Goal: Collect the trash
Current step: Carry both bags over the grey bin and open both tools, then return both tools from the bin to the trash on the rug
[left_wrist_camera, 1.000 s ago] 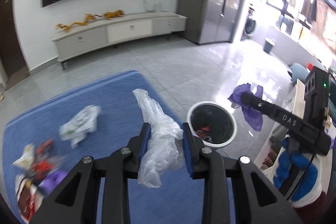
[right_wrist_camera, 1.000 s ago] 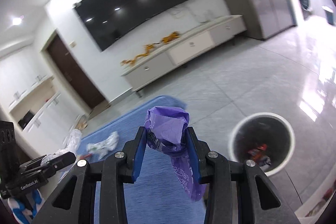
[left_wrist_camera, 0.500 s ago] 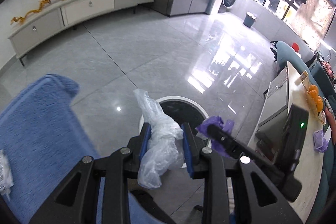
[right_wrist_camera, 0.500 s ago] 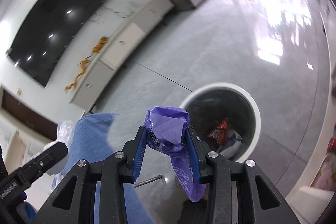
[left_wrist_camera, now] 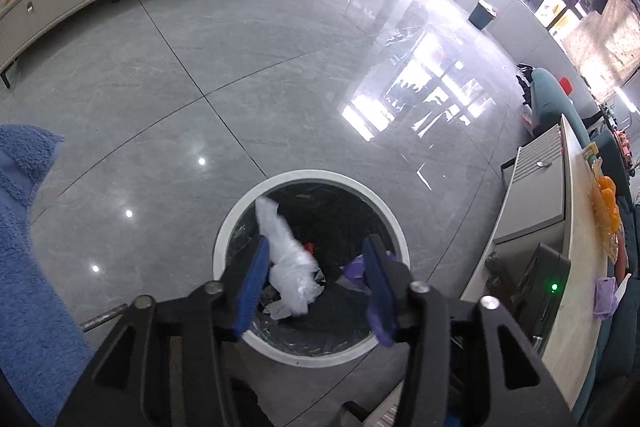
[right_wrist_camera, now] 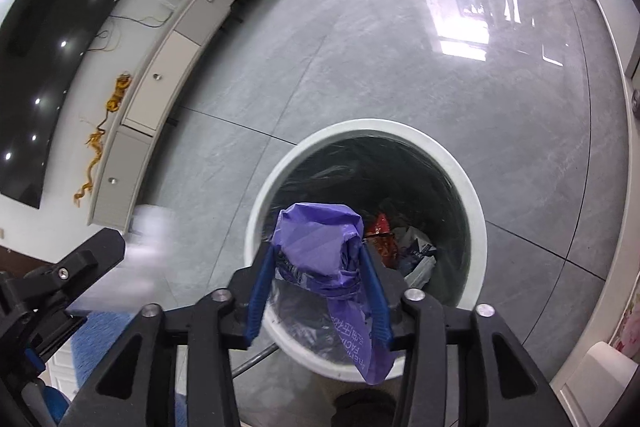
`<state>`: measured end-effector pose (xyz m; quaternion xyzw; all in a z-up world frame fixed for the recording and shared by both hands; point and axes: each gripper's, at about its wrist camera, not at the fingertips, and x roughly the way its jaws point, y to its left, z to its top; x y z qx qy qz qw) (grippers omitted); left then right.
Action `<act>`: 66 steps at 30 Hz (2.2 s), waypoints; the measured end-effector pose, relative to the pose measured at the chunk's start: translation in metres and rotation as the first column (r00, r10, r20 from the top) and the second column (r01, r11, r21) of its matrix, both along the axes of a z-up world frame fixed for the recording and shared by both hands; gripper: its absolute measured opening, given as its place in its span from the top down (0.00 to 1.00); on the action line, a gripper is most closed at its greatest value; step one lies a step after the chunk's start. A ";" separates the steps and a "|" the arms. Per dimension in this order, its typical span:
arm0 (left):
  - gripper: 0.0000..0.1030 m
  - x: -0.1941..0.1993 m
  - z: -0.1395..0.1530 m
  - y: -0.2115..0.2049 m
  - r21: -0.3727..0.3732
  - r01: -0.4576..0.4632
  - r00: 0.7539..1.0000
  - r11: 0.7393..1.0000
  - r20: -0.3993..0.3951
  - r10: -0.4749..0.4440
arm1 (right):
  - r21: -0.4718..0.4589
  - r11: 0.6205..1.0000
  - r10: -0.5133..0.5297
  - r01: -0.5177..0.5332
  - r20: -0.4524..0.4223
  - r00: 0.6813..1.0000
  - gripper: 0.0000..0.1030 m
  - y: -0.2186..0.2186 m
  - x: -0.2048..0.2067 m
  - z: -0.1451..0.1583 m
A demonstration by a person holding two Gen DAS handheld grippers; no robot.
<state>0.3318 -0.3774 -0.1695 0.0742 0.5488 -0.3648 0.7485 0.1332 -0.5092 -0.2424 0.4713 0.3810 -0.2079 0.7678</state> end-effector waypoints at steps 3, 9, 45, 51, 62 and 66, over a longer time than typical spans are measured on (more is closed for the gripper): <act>0.51 0.002 -0.003 0.002 -0.015 -0.011 1.000 1.000 -0.018 0.011 | -0.008 1.000 -0.012 0.012 -0.019 1.000 0.49 -0.003 0.005 -0.006; 0.51 -0.007 0.023 0.015 -0.058 -0.046 0.998 0.997 0.033 0.048 | -0.018 0.999 -0.034 0.034 -0.015 0.999 0.49 0.002 0.000 0.002; 0.47 -0.249 0.312 0.417 -0.376 -0.375 0.602 0.847 0.596 0.532 | -0.575 0.781 0.537 -0.243 0.421 0.731 0.47 0.232 -0.127 0.315; 0.46 -0.294 0.325 0.526 -0.369 -0.493 0.474 0.788 0.645 0.600 | -0.606 0.747 0.600 -0.273 0.440 0.668 0.47 0.256 -0.139 0.333; 0.43 -0.329 0.262 0.641 -0.319 -0.600 0.470 0.734 0.603 0.645 | -0.645 0.659 0.708 -0.387 0.359 0.608 0.47 0.323 -0.109 0.324; 0.43 -0.315 0.212 0.633 -0.256 -0.538 0.612 0.803 0.536 0.581 | -0.654 0.607 0.756 -0.451 0.301 0.582 0.47 0.356 -0.092 0.312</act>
